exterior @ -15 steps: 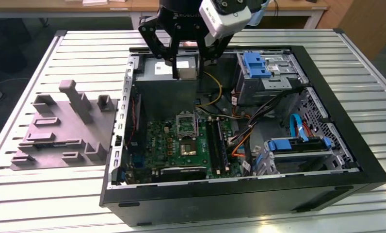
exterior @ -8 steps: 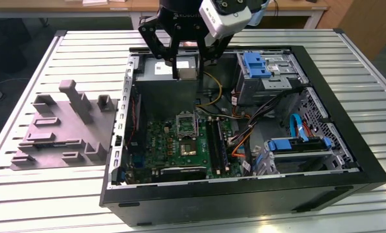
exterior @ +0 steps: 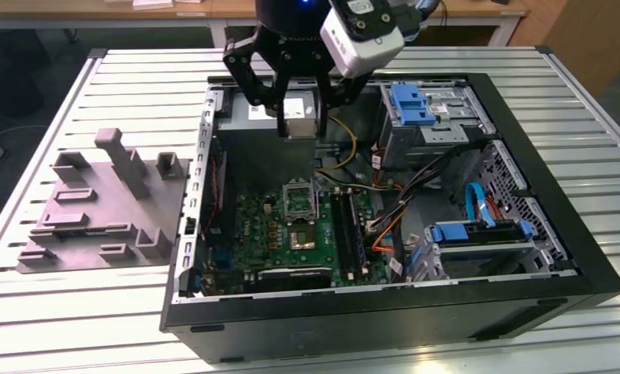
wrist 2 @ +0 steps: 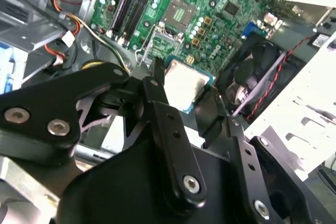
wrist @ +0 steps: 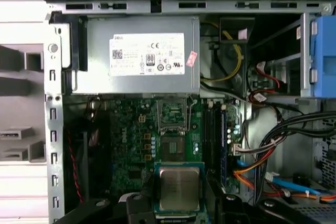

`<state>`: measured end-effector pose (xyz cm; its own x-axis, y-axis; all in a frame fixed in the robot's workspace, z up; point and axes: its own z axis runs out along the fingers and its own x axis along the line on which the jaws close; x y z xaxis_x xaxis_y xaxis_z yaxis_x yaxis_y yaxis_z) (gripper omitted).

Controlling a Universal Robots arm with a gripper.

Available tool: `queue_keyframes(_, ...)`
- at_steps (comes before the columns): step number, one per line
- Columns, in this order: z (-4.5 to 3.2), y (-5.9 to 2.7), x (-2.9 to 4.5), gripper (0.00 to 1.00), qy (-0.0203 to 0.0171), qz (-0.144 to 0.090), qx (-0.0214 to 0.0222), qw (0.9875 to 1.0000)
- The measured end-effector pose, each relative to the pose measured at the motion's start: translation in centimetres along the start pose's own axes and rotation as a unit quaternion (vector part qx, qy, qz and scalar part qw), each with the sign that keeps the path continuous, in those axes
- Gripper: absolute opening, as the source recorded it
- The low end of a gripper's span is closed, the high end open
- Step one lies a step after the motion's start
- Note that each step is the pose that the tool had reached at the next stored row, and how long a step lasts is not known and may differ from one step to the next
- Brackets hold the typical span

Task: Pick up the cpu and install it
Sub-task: 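Place the cpu into insertion slot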

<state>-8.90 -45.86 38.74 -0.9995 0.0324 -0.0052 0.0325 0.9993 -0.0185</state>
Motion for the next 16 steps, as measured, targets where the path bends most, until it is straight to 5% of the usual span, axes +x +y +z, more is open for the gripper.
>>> queue_keyframes(16,2.90,0.01,0.02,0.47,0.0003,-0.031,-0.0001,0.9995)
